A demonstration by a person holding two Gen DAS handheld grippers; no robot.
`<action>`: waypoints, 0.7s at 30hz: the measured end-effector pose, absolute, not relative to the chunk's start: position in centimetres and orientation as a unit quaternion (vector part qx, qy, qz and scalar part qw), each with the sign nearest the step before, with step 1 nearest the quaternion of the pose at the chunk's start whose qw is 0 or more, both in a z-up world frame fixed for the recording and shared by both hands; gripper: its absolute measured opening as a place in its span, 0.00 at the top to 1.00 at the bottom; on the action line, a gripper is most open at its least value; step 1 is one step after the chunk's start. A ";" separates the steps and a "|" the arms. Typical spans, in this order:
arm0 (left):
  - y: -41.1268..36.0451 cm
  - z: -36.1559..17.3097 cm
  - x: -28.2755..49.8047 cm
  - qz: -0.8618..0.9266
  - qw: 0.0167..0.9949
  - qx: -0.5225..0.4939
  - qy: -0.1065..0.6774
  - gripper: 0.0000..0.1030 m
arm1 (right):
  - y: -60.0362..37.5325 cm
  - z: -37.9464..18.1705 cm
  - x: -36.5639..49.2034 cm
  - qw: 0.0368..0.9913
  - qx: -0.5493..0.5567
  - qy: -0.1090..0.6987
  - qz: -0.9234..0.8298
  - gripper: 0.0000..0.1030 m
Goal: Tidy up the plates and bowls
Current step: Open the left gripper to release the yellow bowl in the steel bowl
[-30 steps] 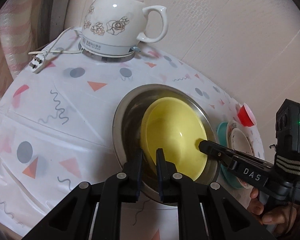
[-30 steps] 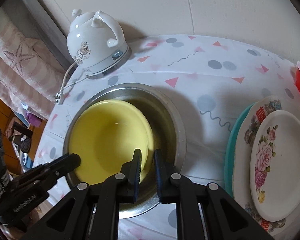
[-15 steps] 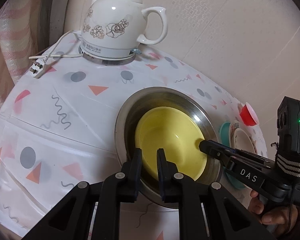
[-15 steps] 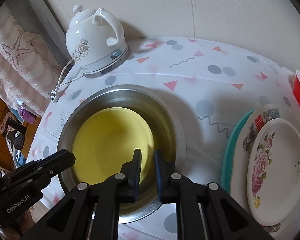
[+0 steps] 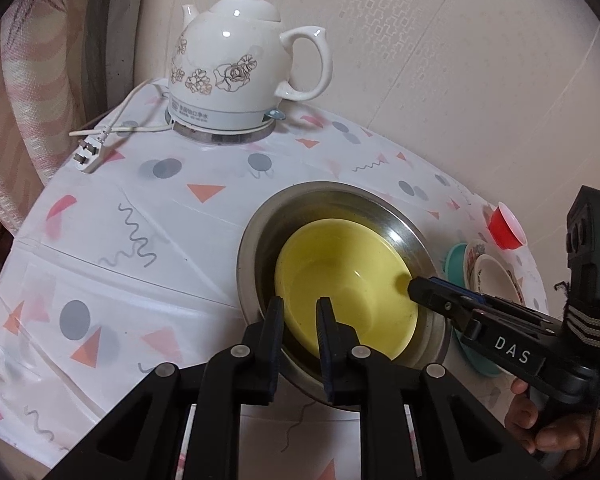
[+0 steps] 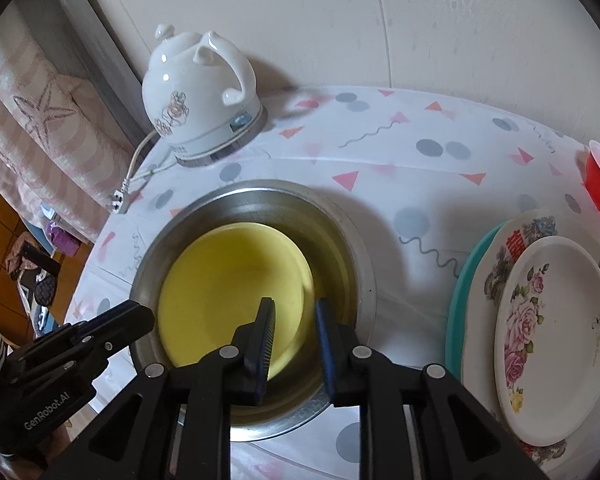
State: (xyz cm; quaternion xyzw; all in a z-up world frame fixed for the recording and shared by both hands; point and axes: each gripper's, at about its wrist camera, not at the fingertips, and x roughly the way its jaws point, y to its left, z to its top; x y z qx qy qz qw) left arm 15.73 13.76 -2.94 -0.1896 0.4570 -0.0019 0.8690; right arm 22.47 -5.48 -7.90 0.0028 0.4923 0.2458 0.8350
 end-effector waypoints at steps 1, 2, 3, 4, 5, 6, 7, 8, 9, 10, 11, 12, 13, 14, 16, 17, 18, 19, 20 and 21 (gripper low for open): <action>13.7 -2.9 15.7 0.001 0.870 -0.186 0.457 0.84 | -5.6 -7.8 22.4 0.836 0.004 0.491 0.245 0.80; 13.7 -2.9 15.6 0.002 0.870 -0.184 0.457 0.84 | -5.7 -7.7 22.3 0.837 0.009 0.489 0.246 0.80; 13.7 -2.8 15.6 0.005 0.871 -0.183 0.456 0.84 | -5.8 -7.7 22.2 0.838 0.013 0.488 0.246 0.80; 13.7 -2.7 15.5 0.008 0.872 -0.181 0.455 0.84 | -5.9 -7.6 22.2 0.839 0.016 0.486 0.246 0.79; 13.7 -2.7 15.4 0.009 0.873 -0.180 0.454 0.84 | -6.0 -7.4 22.1 0.840 0.019 0.482 0.246 0.78; 13.7 -2.5 15.4 0.013 0.874 -0.177 0.452 0.84 | -6.0 -7.3 22.0 0.842 0.021 0.480 0.246 0.77; 13.8 -2.4 15.3 0.015 0.875 -0.176 0.450 0.84 | -6.1 -7.2 21.9 0.843 0.025 0.478 0.246 0.76; 13.8 -2.3 15.2 0.017 0.877 -0.175 0.448 0.84 | -6.2 -7.1 21.8 0.844 0.028 0.476 0.247 0.76; 13.8 -2.1 15.1 0.018 0.879 -0.173 0.445 0.83 | -6.2 -7.0 21.7 0.845 0.030 0.474 0.247 0.76; 13.8 -1.9 15.0 0.020 0.881 -0.170 0.441 0.81 | -6.3 -6.9 21.6 0.847 0.030 0.471 0.245 0.76; 13.8 -1.8 15.0 0.020 0.882 -0.168 0.439 0.79 | -6.3 -6.8 21.5 0.848 0.030 0.469 0.244 0.75; 13.8 -1.6 14.9 0.021 0.883 -0.167 0.438 0.79 | -6.3 -6.8 21.5 0.849 0.031 0.468 0.243 0.75; 13.8 -1.5 14.9 0.020 0.884 -0.166 0.437 0.79 | -6.4 -6.7 21.4 0.849 0.034 0.468 0.244 0.75; 13.8 -1.4 14.8 0.019 0.885 -0.165 0.436 0.79 | -6.4 -6.6 21.4 0.850 0.036 0.466 0.242 0.74; 13.6 -1.2 14.8 0.019 0.886 -0.163 0.433 0.79 | -6.5 -6.5 21.3 0.852 0.038 0.463 0.242 0.73; 13.6 -1.1 14.7 0.019 0.887 -0.162 0.431 0.78 | -6.6 -6.4 21.2 0.853 0.039 0.462 0.241 0.72; 13.5 -1.0 14.7 0.018 0.888 -0.160 0.430 0.78 | -6.6 -6.4 21.1 0.853 0.040 0.461 0.240 0.72; 13.4 -0.9 14.7 0.017 0.889 -0.160 0.429 0.78 | -6.6 -6.3 21.0 0.854 0.040 0.460 0.240 0.71; 13.4 -0.8 14.6 0.015 0.890 -0.159 0.427 0.77 | -6.6 -6.3 20.9 0.855 0.039 0.459 0.238 0.71; 13.3 -0.7 14.6 0.014 0.890 -0.158 0.427 0.77 | -6.7 -6.3 20.9 0.856 0.040 0.459 0.236 0.71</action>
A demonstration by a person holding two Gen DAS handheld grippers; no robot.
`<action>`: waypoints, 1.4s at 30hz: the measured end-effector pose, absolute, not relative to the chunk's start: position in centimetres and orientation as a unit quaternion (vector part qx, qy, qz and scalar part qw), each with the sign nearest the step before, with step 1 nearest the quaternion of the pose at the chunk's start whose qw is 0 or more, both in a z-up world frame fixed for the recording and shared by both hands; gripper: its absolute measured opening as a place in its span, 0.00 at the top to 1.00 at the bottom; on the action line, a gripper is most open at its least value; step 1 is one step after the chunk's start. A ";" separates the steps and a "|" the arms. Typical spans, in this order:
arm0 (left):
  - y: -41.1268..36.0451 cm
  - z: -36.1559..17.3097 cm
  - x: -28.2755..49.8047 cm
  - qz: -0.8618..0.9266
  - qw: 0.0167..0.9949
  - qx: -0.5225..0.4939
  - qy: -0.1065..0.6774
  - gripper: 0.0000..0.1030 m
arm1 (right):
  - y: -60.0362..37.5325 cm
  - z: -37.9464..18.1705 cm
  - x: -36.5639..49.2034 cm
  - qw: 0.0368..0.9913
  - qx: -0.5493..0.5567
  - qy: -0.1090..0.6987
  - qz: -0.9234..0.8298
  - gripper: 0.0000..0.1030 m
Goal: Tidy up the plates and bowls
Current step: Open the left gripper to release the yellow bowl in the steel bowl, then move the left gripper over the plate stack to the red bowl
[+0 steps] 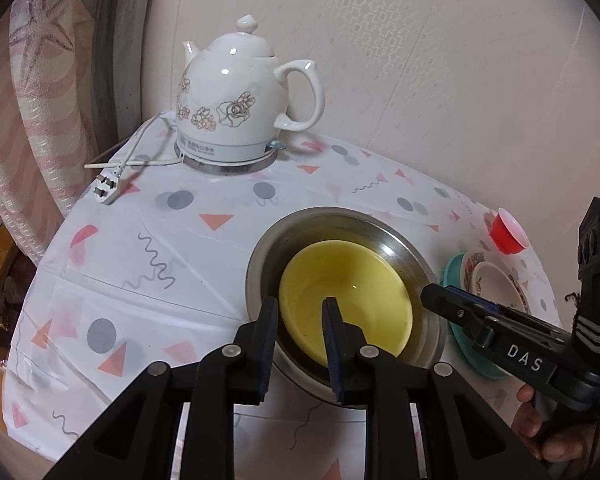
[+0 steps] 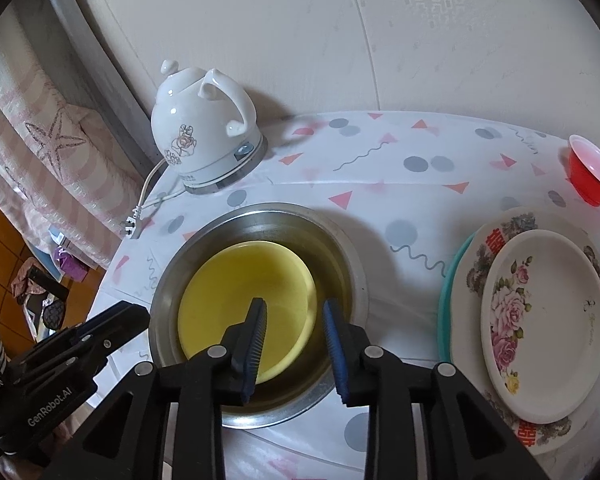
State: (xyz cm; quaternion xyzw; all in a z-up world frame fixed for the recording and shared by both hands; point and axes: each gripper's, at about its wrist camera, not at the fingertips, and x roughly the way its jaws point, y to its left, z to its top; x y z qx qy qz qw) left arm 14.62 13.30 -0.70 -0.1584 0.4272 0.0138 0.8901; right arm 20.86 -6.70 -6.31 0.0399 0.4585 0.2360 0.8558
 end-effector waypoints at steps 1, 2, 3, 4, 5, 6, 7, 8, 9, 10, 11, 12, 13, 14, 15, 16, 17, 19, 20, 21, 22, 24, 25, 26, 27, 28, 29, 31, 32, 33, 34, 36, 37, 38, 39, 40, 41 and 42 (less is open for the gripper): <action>13.2 -0.6 14.6 0.011 0.890 -0.157 0.427 0.76 | -6.9 -6.3 20.8 0.856 0.043 0.459 0.233 0.71; 13.0 -0.5 14.7 0.008 0.890 -0.155 0.428 0.76 | -7.1 -6.2 20.8 0.857 0.047 0.458 0.230 0.71; 12.8 -0.4 14.7 0.003 0.890 -0.152 0.429 0.76 | -7.4 -6.1 20.7 0.860 0.052 0.455 0.224 0.71; 12.5 -0.2 14.8 -0.002 0.891 -0.149 0.429 0.76 | -7.7 -5.8 20.7 0.863 0.057 0.452 0.220 0.70; 12.2 0.1 14.9 -0.007 0.892 -0.146 0.428 0.76 | -8.2 -5.5 20.6 0.867 0.064 0.445 0.216 0.69; 11.8 0.3 15.0 -0.012 0.893 -0.143 0.426 0.76 | -8.8 -5.1 20.5 0.871 0.073 0.438 0.212 0.69; 11.5 0.6 15.0 -0.017 0.895 -0.139 0.423 0.76 | -9.1 -4.8 20.4 0.873 0.079 0.434 0.209 0.68; 10.9 1.0 15.1 -0.024 0.898 -0.131 0.418 0.76 | -9.8 -4.5 20.3 0.876 0.090 0.428 0.204 0.68; 10.5 1.2 15.1 -0.027 0.901 -0.124 0.415 0.75 | -10.4 -4.4 20.4 0.877 0.097 0.426 0.199 0.68; 10.0 1.3 15.2 -0.031 0.901 -0.119 0.415 0.75 | -10.8 -4.3 20.4 0.878 0.099 0.426 0.194 0.68; 9.5 1.4 15.3 -0.039 0.901 -0.116 0.416 0.74 | -11.3 -4.4 20.4 0.878 0.103 0.427 0.188 0.68; 9.0 1.4 15.5 -0.046 0.900 -0.113 0.418 0.74 | -11.8 -4.5 20.3 0.878 0.107 0.428 0.183 0.68; 8.5 1.4 15.6 -0.052 0.900 -0.110 0.419 0.74 | -12.3 -4.5 20.3 0.878 0.111 0.430 0.178 0.68; 8.2 1.4 15.7 -0.056 0.899 -0.109 0.419 0.74 | -12.8 -4.6 20.3 0.878 0.115 0.431 0.173 0.68; 7.8 1.3 15.9 -0.062 0.898 -0.108 0.422 0.74 | -13.2 -4.7 20.3 0.878 0.117 0.432 0.169 0.68; 7.4 1.3 16.0 -0.066 0.898 -0.108 0.422 0.74 | -13.8 -4.7 20.1 0.878 0.121 0.432 0.163 0.68; 7.1 1.4 16.1 -0.069 0.897 -0.109 0.422 0.74 | -14.4 -4.7 20.1 0.879 0.124 0.432 0.159 0.68; 6.4 1.5 16.5 -0.077 0.897 -0.107 0.422 0.74 | -15.3 -4.5 20.0 0.882 0.127 0.429 0.151 0.68; 6.0 1.5 16.6 -0.081 0.896 -0.106 0.424 0.74 | -16.0 -4.4 20.0 0.883 0.130 0.427 0.145 0.68; 5.5 1.5 16.8 -0.086 0.895 -0.104 0.426 0.74 | -16.6 -4.4 20.1 0.884 0.134 0.426 0.140 0.68; 5.1 1.5 16.9 -0.089 0.894 -0.103 0.427 0.74 | -17.2 -4.3 20.1 0.885 0.136 0.425 0.136 0.68; 4.2 1.5 17.2 -0.097 0.892 -0.099 0.431 0.72 | -18.4 -4.1 20.4 0.886 0.141 0.422 0.127 0.68; 3.7 1.4 17.4 -0.100 0.890 -0.099 0.434 0.72 | -19.0 -4.1 20.5 0.886 0.145 0.422 0.121 0.68; 3.4 1.4 17.6 -0.102 0.889 -0.099 0.435 0.71 | -19.7 -4.1 20.7 0.886 0.149 0.422 0.116 0.68; 3.0 1.5 17.8 -0.104 0.889 -0.097 0.435 0.71 | -20.4 -4.1 20.8 0.887 0.153 0.422 0.111 0.68; 2.6 1.6 17.9 -0.105 0.889 -0.095 0.435 0.71 | -21.1 -4.2 21.0 0.887 0.156 0.422 0.105 0.68; 2.1 1.6 18.1 -0.107 0.890 -0.092 0.434 0.71 | -21.8 -4.2 21.2 0.887 0.159 0.422 0.099 0.68; 1.2 1.8 18.6 -0.110 0.890 -0.088 0.434 0.71 | -23.3 -4.3 21.6 0.887 0.168 0.422 0.089 0.68; 0.8 1.8 18.8 -0.111 0.890 -0.086 0.434 0.71 | -24.1 -4.4 21.8 0.886 0.170 0.423 0.083 0.68; 0.4 1.9 19.0 -0.112 0.890 -0.084 0.433 0.71 | -24.7 -4.5 22.0 0.886 0.173 0.424 0.079 0.68; -0.1 1.9 19.3 -0.114 0.890 -0.081 0.434 0.69 | -25.4 -4.7 22.2 0.885 0.177 0.425 0.074 0.68; -0.9 1.9 19.9 -0.115 0.889 -0.078 0.435 0.68 | -26.6 -4.9 22.6 0.882 0.184 0.429 0.067 0.68; -1.4 1.9 20.2 -0.116 0.888 -0.076 0.437 0.68 | -27.2 -5.1 22.7 0.881 0.187 0.430 0.063 0.68; -1.7 1.9 20.4 -0.117 0.888 -0.075 0.439 0.68 | -27.7 -5.2 22.9 0.880 0.189 0.431 0.060 0.68; -2.1 1.8 20.6 -0.118 0.887 -0.073 0.440 0.68 | -28.1 -5.3 23.1 0.879 0.191 0.432 0.058 0.68; -2.5 1.8 20.8 -0.119 0.886 -0.072 0.442 0.68 | -28.5 -5.4 23.2 0.879 0.192 0.433 0.056 0.68; -2.9 1.7 21.1 -0.121 0.885 -0.071 0.444 0.68 | -28.8 -5.5 23.4 0.878 0.194 0.434 0.054 0.68; -3.2 1.6 21.3 -0.122 0.884 -0.071 0.445 0.68 | -29.2 -5.7 23.6 0.877 0.196 0.435 0.052 0.68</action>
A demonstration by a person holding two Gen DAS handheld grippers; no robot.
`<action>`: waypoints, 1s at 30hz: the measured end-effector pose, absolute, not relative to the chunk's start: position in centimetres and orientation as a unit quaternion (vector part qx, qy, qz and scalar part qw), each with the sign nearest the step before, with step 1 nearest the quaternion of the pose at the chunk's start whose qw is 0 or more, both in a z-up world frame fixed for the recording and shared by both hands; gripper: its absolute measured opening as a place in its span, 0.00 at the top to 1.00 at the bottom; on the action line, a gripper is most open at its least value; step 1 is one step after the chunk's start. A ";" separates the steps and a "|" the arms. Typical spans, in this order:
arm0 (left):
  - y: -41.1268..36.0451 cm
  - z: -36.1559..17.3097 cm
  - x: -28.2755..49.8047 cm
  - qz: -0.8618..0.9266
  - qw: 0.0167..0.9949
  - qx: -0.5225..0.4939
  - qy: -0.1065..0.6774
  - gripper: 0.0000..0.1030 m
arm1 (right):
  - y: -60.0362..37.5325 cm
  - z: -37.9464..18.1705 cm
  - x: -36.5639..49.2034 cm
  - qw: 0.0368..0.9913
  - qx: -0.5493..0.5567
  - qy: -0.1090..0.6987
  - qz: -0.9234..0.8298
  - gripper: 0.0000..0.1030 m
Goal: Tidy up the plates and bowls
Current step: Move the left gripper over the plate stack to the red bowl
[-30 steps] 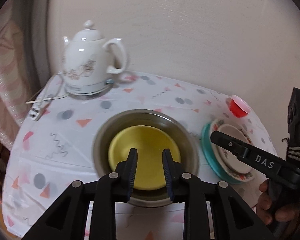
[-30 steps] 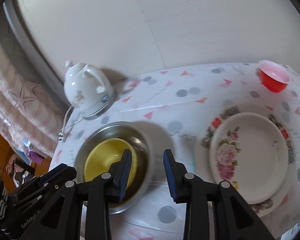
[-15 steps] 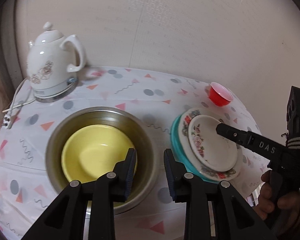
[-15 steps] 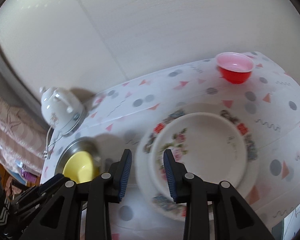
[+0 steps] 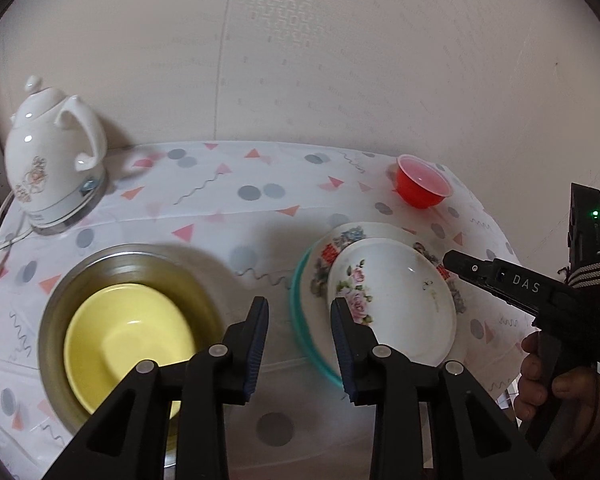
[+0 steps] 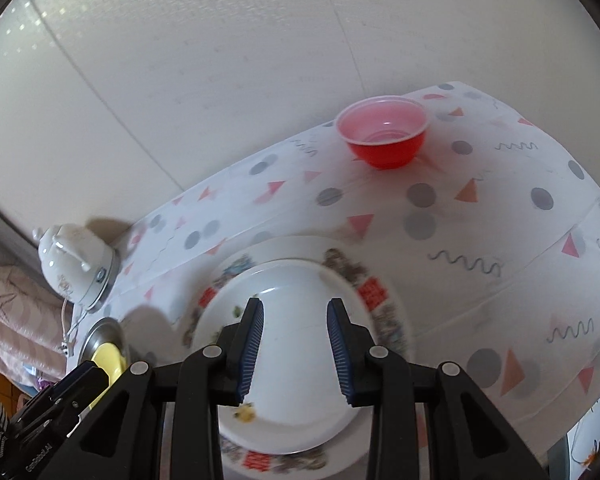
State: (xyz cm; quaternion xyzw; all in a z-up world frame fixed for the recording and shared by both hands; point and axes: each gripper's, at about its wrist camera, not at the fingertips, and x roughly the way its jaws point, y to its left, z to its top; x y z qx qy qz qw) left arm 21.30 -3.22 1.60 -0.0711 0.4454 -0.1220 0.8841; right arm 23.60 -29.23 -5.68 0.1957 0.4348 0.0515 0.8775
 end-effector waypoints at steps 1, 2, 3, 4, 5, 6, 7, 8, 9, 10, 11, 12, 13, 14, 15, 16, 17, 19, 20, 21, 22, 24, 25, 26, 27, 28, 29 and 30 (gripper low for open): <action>-3.6 1.5 21.5 -0.122 0.883 -0.071 0.447 0.68 | -29.6 -5.8 23.6 0.877 0.198 0.435 0.049 0.68; -4.1 1.4 21.9 -0.123 0.882 -0.069 0.449 0.68 | -30.1 -5.9 23.8 0.876 0.200 0.436 0.046 0.68; -4.4 1.4 22.1 -0.124 0.881 -0.068 0.451 0.68 | -30.6 -6.0 24.0 0.875 0.203 0.437 0.042 0.68; -4.8 1.4 22.4 -0.126 0.881 -0.066 0.452 0.66 | -31.0 -6.0 24.1 0.875 0.205 0.437 0.039 0.68; -5.3 1.4 22.8 -0.126 0.880 -0.066 0.452 0.65 | -31.5 -6.1 24.3 0.875 0.207 0.437 0.035 0.68; -5.6 1.5 23.1 -0.128 0.880 -0.066 0.453 0.65 | -32.2 -6.1 24.4 0.874 0.211 0.437 0.029 0.68; -6.1 1.5 23.6 -0.130 0.879 -0.065 0.454 0.64 | -32.7 -6.2 24.6 0.873 0.215 0.437 0.027 0.68; -6.3 1.6 23.9 -0.131 0.879 -0.064 0.454 0.64 | -33.3 -6.2 24.8 0.873 0.218 0.437 0.023 0.68; -6.8 1.6 24.3 -0.132 0.879 -0.062 0.454 0.64 | -34.0 -6.2 25.1 0.873 0.220 0.435 0.019 0.68; -7.2 1.7 24.7 -0.135 0.878 -0.060 0.455 0.64 | -34.5 -6.2 25.3 0.873 0.221 0.434 0.015 0.68; -7.7 1.7 25.3 -0.136 0.878 -0.057 0.456 0.64 | -35.2 -6.2 25.5 0.873 0.223 0.433 0.011 0.68; -8.1 1.7 25.8 -0.136 0.878 -0.055 0.455 0.65 | -35.7 -6.2 25.7 0.873 0.226 0.432 0.008 0.68; -8.6 1.8 26.4 -0.135 0.879 -0.052 0.454 0.65 | -36.3 -6.2 26.1 0.872 0.229 0.432 0.006 0.68; -8.9 1.8 26.7 -0.135 0.879 -0.051 0.455 0.64 | -37.0 -6.1 26.5 0.873 0.230 0.431 0.003 0.68; -9.3 1.8 27.3 -0.135 0.878 -0.052 0.457 0.64 | -37.4 -6.1 26.9 0.873 0.229 0.431 0.001 0.68; -9.8 1.8 28.0 -0.137 0.875 -0.055 0.461 0.64 | -38.0 -6.0 27.4 0.873 0.229 0.431 -0.001 0.68; -10.1 1.7 28.4 -0.142 0.874 -0.058 0.461 0.64 | -38.6 -6.0 28.0 0.872 0.231 0.431 0.000 0.68; -11.1 1.6 29.6 -0.147 0.870 -0.061 0.466 0.63 | -39.5 -5.9 29.1 0.873 0.230 0.430 0.000 0.68; -11.6 1.5 30.2 -0.151 0.868 -0.065 0.469 0.57 | -40.0 -5.8 29.7 0.873 0.230 0.430 0.000 0.68; -12.1 1.4 30.9 -0.160 0.862 -0.075 0.474 0.55 | -40.5 -5.7 30.4 0.872 0.235 0.429 0.002 0.69; -12.6 1.2 31.8 -0.166 0.857 -0.087 0.480 0.55 | -40.9 -5.7 31.0 0.871 0.238 0.429 0.006 0.70; -13.5 1.1 33.2 -0.173 0.850 -0.100 0.487 0.55 | -41.8 -5.5 32.6 0.871 0.240 0.429 0.005 0.72; -13.8 1.1 33.8 -0.176 0.848 -0.105 0.489 0.55 | -42.1 -5.4 33.1 0.871 0.242 0.428 0.006 0.74; -14.3 1.1 34.6 -0.177 0.845 -0.110 0.492 0.55 | -42.5 -5.4 33.9 0.870 0.245 0.428 0.007 0.76; -14.9 1.1 35.4 -0.179 0.845 -0.113 0.491 0.55 | -42.9 -5.3 34.6 0.870 0.246 0.428 0.007 0.77; -15.5 1.3 36.2 -0.183 0.846 -0.112 0.489 0.57 | -43.2 -5.4 35.4 0.870 0.246 0.427 0.006 0.78; -15.9 1.4 36.7 -0.183 0.848 -0.110 0.486 0.57 | -43.5 -5.5 36.2 0.869 0.247 0.428 0.005 0.80; -16.4 1.5 37.4 -0.182 0.848 -0.109 0.485 0.57 | -43.8 -5.7 37.0 0.868 0.250 0.429 0.005 0.80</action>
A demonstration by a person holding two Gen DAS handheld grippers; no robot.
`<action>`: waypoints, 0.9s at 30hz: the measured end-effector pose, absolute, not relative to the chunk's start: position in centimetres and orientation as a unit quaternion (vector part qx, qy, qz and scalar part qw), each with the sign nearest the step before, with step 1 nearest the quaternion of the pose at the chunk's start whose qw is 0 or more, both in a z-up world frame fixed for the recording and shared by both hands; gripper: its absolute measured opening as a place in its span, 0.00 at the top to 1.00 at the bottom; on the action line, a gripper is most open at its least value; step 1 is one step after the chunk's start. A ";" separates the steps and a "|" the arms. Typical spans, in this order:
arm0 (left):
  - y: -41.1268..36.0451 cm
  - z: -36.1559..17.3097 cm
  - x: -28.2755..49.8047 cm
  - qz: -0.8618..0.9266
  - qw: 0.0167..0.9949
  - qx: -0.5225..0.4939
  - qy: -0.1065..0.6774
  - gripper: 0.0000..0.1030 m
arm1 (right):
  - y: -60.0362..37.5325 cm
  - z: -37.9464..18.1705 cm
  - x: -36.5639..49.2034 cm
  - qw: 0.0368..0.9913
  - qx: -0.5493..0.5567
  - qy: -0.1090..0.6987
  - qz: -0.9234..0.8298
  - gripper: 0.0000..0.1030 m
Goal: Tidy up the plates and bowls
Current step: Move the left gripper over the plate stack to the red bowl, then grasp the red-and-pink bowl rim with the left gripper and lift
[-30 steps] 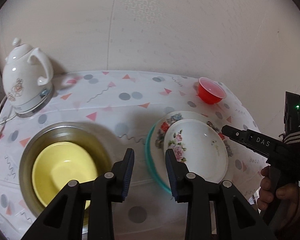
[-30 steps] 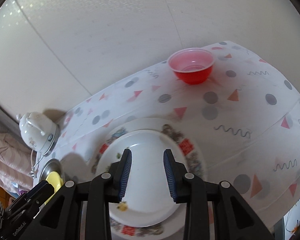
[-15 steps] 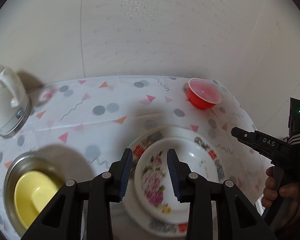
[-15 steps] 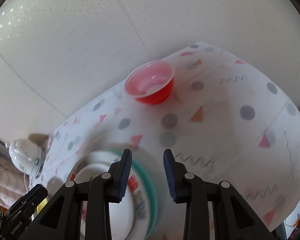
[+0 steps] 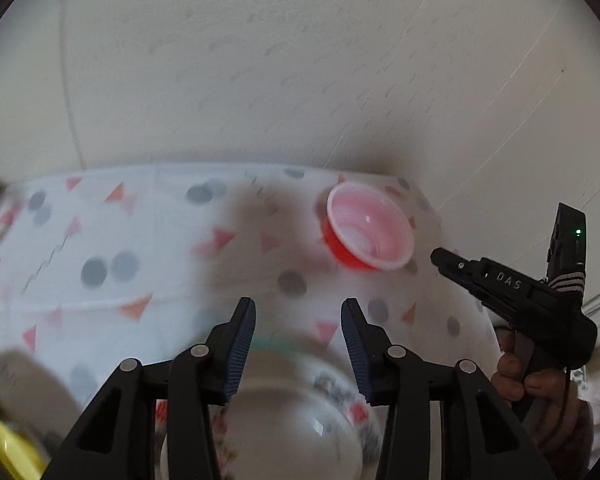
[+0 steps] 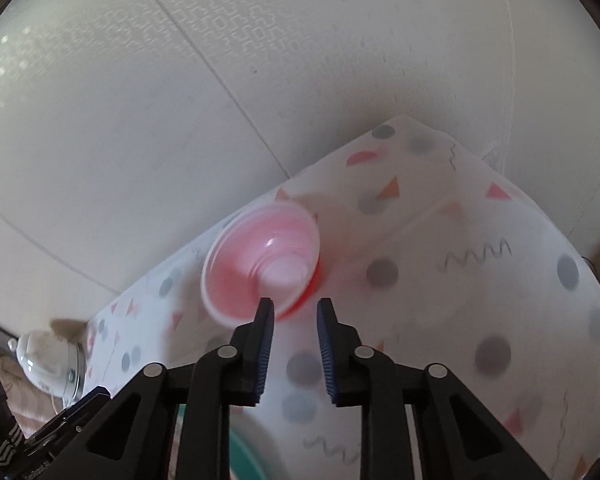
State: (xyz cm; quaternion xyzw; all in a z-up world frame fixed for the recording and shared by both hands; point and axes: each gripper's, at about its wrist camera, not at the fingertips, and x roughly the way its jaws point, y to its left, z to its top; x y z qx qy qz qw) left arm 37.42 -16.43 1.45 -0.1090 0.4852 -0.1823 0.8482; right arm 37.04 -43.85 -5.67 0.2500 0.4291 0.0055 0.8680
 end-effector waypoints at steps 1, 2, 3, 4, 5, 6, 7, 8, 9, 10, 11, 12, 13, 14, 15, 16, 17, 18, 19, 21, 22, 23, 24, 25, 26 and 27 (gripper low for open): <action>-16.9 1.4 38.1 -0.185 0.846 -0.112 0.488 0.57 | -44.1 -5.8 37.6 0.866 0.254 0.430 0.006 0.81; -17.3 1.3 38.9 -0.188 0.842 -0.118 0.492 0.58 | -44.4 -6.1 38.2 0.864 0.258 0.433 0.008 0.81; -17.8 1.1 39.6 -0.188 0.840 -0.121 0.494 0.59 | -44.5 -6.3 38.8 0.863 0.258 0.434 0.008 0.81; -18.2 1.1 40.1 -0.188 0.840 -0.120 0.494 0.63 | -44.7 -6.5 39.4 0.862 0.257 0.436 0.006 0.81; -18.7 1.0 40.7 -0.192 0.840 -0.119 0.493 0.63 | -44.8 -6.9 40.0 0.861 0.259 0.438 0.007 0.81; -19.2 0.8 41.3 -0.195 0.838 -0.119 0.495 0.63 | -45.0 -7.2 40.5 0.858 0.262 0.441 0.009 0.81; -19.7 0.5 41.9 -0.195 0.835 -0.120 0.500 0.64 | -45.0 -7.5 40.9 0.857 0.263 0.443 0.009 0.81; -20.0 0.3 42.3 -0.194 0.834 -0.120 0.502 0.66 | -45.2 -7.7 41.3 0.856 0.264 0.445 0.009 0.81; -20.4 0.1 42.8 -0.195 0.833 -0.121 0.504 0.67 | -45.3 -8.0 41.7 0.854 0.266 0.447 0.011 0.82; -20.8 -0.1 43.4 -0.198 0.830 -0.124 0.506 0.67 | -45.3 -8.2 41.9 0.853 0.267 0.448 0.013 0.82; -21.1 -0.4 43.8 -0.199 0.829 -0.126 0.508 0.67 | -45.4 -8.4 42.2 0.852 0.268 0.449 0.014 0.84; -21.4 -0.7 44.3 -0.199 0.826 -0.129 0.511 0.67 | -45.4 -8.7 42.4 0.851 0.269 0.452 0.016 0.85; -21.8 -1.0 44.9 -0.201 0.823 -0.132 0.515 0.67 | -45.5 -8.8 42.5 0.850 0.269 0.453 0.018 0.86; -22.0 -1.2 45.3 -0.202 0.820 -0.132 0.518 0.67 | -45.5 -9.1 42.7 0.849 0.269 0.455 0.019 0.88; -22.4 -1.7 45.9 -0.199 0.818 -0.130 0.524 0.67 | -45.5 -9.3 42.8 0.848 0.270 0.456 0.022 0.88; -22.8 -2.2 46.5 -0.195 0.816 -0.127 0.529 0.67 | -45.5 -9.4 42.8 0.847 0.270 0.457 0.024 0.88; -23.0 -2.6 46.9 -0.195 0.813 -0.128 0.534 0.67 | -45.4 -9.5 42.9 0.847 0.270 0.458 0.025 0.89; -23.1 -3.1 47.2 -0.197 0.809 -0.130 0.539 0.68 | -45.4 -9.7 42.9 0.846 0.269 0.459 0.027 0.90; -23.3 -3.4 47.5 -0.198 0.806 -0.130 0.543 0.76 | -45.3 -9.7 42.9 0.846 0.269 0.460 0.029 0.90; -23.4 -4.2 47.7 -0.201 0.800 -0.133 0.550 0.88 | -45.0 -9.9 43.1 0.845 0.266 0.462 0.036 0.90; -23.3 -4.3 47.6 -0.205 0.799 -0.137 0.549 0.90 | -44.9 -9.9 43.1 0.846 0.264 0.462 0.039 0.91; -23.2 -4.2 47.3 -0.205 0.803 -0.130 0.545 0.90 | -44.6 -9.7 43.2 0.848 0.256 0.462 0.038 0.91; -23.1 -4.1 47.0 -0.205 0.805 -0.126 0.543 0.90 | -44.4 -9.6 43.2 0.849 0.253 0.462 0.040 0.91; -22.7 -4.0 46.8 -0.205 0.806 -0.127 0.541 0.90 | -44.1 -9.6 43.3 0.849 0.250 0.463 0.044 0.91; -22.2 -3.8 46.6 -0.203 0.805 -0.134 0.541 0.90 | -43.9 -9.6 43.4 0.848 0.251 0.465 0.047 0.91; -21.5 -3.6 46.2 -0.198 0.807 -0.139 0.539 0.90 | -43.5 -9.6 43.5 0.844 0.254 0.469 0.056 0.91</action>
